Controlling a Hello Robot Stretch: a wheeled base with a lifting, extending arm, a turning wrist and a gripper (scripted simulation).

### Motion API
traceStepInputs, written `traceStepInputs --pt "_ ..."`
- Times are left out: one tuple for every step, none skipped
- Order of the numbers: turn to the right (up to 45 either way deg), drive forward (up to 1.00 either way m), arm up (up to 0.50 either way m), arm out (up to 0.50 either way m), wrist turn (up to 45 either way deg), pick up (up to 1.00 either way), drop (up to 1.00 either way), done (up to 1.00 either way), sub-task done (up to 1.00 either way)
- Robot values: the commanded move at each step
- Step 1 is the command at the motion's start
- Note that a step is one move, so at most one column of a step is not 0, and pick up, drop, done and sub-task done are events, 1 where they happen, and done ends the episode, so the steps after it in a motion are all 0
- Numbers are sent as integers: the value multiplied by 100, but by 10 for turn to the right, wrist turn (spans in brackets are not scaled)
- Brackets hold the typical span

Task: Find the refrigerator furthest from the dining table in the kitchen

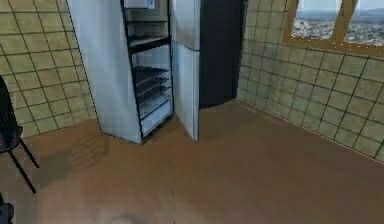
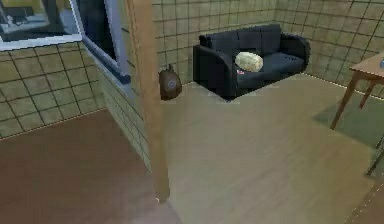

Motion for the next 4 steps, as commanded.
traceStepInputs --pt "450 0 0 0 0 0 0 0 0" --pt "300 0 0 0 0 0 0 0 0" --pt "0 10 0 0 0 0 0 0 0" --pt "-450 0 0 0 0 0 0 0 0"
